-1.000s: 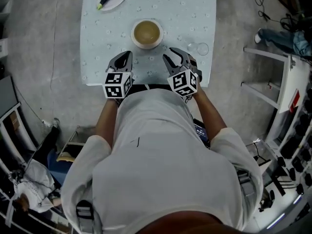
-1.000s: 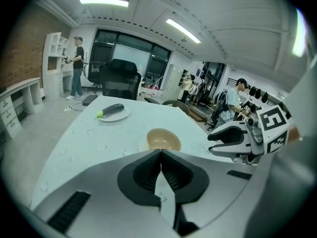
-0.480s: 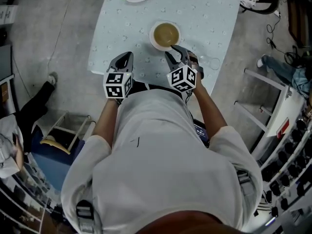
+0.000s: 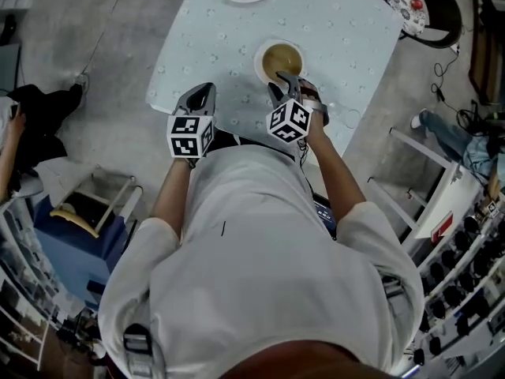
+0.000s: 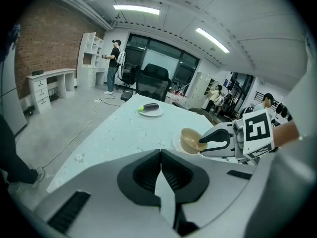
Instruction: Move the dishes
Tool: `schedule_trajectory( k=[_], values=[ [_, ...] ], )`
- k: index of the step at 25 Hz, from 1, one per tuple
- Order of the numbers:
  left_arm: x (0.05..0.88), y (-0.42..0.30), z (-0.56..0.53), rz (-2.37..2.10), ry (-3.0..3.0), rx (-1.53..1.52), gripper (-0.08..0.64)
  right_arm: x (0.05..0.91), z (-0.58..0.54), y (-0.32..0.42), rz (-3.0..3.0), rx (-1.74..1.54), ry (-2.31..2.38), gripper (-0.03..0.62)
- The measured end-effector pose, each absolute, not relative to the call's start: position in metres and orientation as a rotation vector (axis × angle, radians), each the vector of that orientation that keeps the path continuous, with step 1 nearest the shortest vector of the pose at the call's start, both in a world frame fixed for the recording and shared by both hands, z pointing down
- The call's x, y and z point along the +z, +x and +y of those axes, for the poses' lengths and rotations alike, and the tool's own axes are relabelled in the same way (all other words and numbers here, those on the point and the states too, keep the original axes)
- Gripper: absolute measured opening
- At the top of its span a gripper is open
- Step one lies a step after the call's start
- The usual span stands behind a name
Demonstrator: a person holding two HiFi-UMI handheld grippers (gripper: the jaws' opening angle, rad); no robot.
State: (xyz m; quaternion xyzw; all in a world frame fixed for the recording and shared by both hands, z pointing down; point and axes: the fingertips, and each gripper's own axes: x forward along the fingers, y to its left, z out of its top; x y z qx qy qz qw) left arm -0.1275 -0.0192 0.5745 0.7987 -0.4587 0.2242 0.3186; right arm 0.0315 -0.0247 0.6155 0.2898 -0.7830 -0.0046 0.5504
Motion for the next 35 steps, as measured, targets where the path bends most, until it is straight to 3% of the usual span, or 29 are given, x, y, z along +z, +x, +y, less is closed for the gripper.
schedule_trajectory(
  k=[9,13,35],
  values=[
    [0.576,-0.137,-0.021,-1.230,2.069,0.577,0.020,0.635,-0.028,0.030,-1.755,-0.044,0.606,0.136],
    [0.577,-0.137,-0.024,-1.227,2.066,0.578,0.020,0.633,-0.031,0.030,-1.759,-0.042,0.618,0.015],
    [0.572,-0.139,-0.046,-1.146,2.156,0.550,0.020,0.579,-0.052,0.000,-1.845,-0.004,0.752,0.012]
  ],
)
